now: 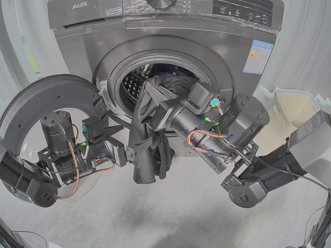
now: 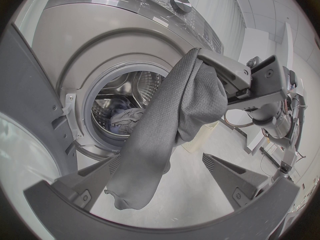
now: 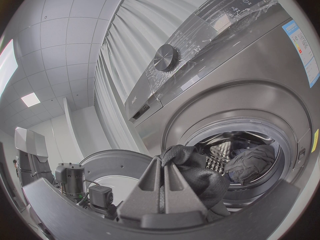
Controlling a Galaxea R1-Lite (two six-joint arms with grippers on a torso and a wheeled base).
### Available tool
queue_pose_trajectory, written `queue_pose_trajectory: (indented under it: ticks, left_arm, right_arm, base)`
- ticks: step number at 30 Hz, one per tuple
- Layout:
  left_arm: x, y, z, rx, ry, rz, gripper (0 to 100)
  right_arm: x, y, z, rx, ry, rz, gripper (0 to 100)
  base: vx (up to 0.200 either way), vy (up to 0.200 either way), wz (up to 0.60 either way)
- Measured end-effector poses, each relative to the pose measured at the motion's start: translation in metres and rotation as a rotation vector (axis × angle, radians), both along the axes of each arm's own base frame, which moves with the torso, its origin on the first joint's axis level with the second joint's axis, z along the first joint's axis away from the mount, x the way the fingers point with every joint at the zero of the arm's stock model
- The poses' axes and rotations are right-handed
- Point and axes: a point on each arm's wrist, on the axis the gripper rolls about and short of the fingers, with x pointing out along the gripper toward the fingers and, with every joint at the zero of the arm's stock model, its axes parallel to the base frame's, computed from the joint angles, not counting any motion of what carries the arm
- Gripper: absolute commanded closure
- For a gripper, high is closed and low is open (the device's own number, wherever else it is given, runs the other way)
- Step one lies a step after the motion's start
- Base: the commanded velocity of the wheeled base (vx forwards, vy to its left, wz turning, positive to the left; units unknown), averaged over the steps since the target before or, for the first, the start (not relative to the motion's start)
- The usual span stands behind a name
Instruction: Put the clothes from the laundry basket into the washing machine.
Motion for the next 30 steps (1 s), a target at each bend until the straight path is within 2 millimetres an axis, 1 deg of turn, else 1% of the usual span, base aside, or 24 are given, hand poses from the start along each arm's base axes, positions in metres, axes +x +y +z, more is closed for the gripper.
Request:
queue_pose_trajectory:
  ticks: [9, 13, 14, 17, 22, 26, 30]
  left_arm:
    - [0.025, -0.017, 0.003, -0.043, -0.053, -0.008, 0]
    - [0.036, -0.023, 0.003, -0.074, -0.090, 0.019, 0]
    - [0.039, -0.024, 0.002, -0.077, -0.095, 0.028, 100]
    - [0.045, -0.027, -0.003, -0.082, -0.103, 0.047, 100]
    - [0.048, -0.032, -0.009, -0.082, -0.100, 0.041, 100]
    - [0.050, -0.034, -0.009, -0.095, -0.123, 0.044, 100]
    - [0.046, -0.038, -0.008, -0.111, -0.149, 0.058, 100]
  right_arm:
    - [0.002, 0.004, -0.005, -0.001, 0.005, -0.001, 100]
    - [0.001, 0.005, -0.007, -0.001, 0.007, -0.001, 100]
    - [0.001, 0.006, -0.007, -0.001, 0.008, 0.001, 100]
    - [0.000, 0.006, -0.009, -0.007, 0.014, 0.003, 100]
    - [-0.003, 0.007, -0.012, -0.011, 0.020, 0.010, 100]
    - [-0.004, 0.007, -0.013, -0.008, 0.022, 0.010, 100]
    - [-0.004, 0.008, -0.013, -0.004, 0.021, 0.012, 100]
  base:
    - [0.000, 0.000, 0.00]
    - [0.000, 0.000, 0.00]
    - [0.000, 0.000, 0.00]
    - [0.000, 0.000, 0.00]
    - [0.000, 0.000, 0.00]
    - [0.000, 0.000, 0.00]
    - [0.000, 0.000, 0.00]
